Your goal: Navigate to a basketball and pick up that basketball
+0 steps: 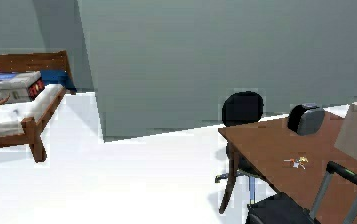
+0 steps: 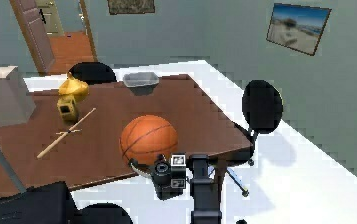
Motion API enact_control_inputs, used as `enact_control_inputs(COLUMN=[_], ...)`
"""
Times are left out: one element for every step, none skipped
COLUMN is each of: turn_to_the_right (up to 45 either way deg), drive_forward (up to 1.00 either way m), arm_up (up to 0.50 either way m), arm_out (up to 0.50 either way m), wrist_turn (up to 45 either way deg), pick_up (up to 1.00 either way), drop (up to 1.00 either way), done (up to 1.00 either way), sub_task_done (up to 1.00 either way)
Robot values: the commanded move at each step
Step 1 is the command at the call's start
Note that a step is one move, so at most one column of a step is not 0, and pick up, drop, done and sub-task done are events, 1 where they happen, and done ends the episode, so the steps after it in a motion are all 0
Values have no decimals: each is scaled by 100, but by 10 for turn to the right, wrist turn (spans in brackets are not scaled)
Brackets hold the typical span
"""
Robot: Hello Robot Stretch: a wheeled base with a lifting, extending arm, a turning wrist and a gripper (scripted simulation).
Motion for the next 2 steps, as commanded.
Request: enact_control_inputs(turn_to_the_right=[0,0], drive_forward=[0,0], arm_up=[10,0], arm_out=[0,0], wrist_turn=[0,0], pick_up=[0,0], drop=[0,0], done=[0,100], sub_task_done=[0,0])
